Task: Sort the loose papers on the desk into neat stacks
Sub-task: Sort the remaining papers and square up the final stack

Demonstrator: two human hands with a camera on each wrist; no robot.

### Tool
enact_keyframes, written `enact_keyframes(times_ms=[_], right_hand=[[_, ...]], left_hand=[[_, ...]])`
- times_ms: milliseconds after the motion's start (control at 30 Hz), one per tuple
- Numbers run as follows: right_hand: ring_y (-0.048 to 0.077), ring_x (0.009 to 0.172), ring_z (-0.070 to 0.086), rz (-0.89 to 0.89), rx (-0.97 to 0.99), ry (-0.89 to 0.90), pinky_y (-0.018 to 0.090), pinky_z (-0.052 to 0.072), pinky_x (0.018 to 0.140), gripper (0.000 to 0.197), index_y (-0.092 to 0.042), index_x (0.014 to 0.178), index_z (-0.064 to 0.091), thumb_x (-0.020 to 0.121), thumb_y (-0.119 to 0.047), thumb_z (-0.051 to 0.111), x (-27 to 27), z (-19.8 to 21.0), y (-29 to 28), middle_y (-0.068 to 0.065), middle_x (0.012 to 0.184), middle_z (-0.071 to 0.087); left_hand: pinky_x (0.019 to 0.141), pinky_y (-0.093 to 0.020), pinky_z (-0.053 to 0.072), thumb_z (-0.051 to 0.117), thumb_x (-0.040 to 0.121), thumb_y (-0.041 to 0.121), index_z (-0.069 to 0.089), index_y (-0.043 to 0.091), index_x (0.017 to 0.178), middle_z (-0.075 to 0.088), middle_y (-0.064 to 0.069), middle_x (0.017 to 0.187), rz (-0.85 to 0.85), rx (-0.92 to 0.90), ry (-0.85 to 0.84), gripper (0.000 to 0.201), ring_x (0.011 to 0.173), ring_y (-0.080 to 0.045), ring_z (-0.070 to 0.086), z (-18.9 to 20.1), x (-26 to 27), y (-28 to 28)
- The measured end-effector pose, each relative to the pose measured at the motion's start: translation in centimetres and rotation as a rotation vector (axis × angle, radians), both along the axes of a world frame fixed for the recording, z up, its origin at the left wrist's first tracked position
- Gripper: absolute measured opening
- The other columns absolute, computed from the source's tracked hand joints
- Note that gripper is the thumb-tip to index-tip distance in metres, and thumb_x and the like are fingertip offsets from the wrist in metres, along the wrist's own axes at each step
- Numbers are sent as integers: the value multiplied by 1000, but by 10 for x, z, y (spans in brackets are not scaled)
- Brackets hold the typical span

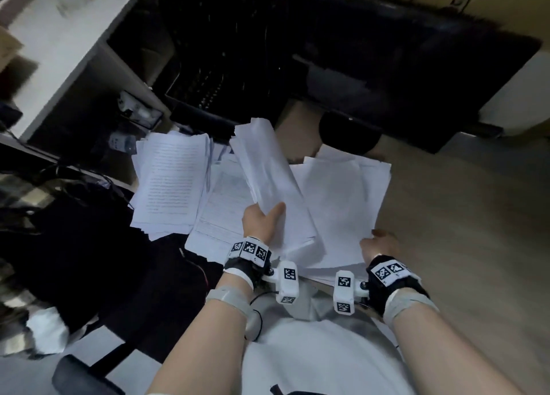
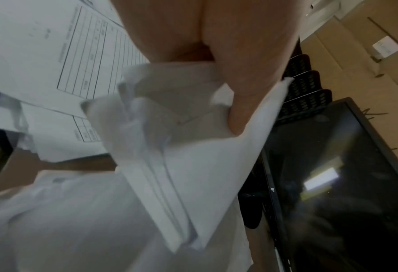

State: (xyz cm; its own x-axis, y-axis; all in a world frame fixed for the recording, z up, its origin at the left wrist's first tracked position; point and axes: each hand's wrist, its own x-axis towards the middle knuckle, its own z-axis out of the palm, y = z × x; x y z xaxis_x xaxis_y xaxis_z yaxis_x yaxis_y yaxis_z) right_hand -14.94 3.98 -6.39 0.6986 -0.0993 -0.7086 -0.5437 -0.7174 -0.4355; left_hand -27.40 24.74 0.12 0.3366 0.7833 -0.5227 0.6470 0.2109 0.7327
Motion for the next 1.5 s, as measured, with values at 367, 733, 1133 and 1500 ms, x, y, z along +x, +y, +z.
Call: enact_keyframes(times_ms=[367, 733, 1133, 1500], right_hand=[[15, 112, 64, 210, 734, 75, 35, 53, 90, 44, -19, 125, 60, 84, -22, 78, 39, 81, 52, -1, 123, 66], [19, 116, 61, 218, 689, -298, 43, 56, 92, 38, -32, 113, 62, 80, -16, 72, 34, 108, 95, -10, 119, 60], [21, 89, 67, 205, 635, -274, 39, 55, 77, 37, -8, 105, 67, 79, -33, 68, -32, 134, 150, 2, 99, 71], [14, 57, 52, 83, 551, -430, 29, 44, 55, 23, -14, 72, 75, 76, -36, 78, -77, 124, 120, 3, 61, 66]], left_hand=[[72, -26, 49, 81, 77, 45, 73, 10, 94, 68, 1, 82, -47, 63, -37, 40, 77, -17, 65, 31, 42, -12], [50, -13, 44, 60, 95, 49, 67, 10, 85, 66, 3, 73, -152, 34, -239, 42, 69, -14, 65, 66, 49, 14], [55, -30, 39, 71, 89, 35, 60, 6, 69, 63, -8, 67, -346, 129, -225, 38, 62, -25, 58, 68, -10, 77], [67, -36, 53, 73, 89, 24, 57, 17, 64, 64, -8, 71, -218, -28, -278, 30, 70, -21, 59, 57, -49, 76]])
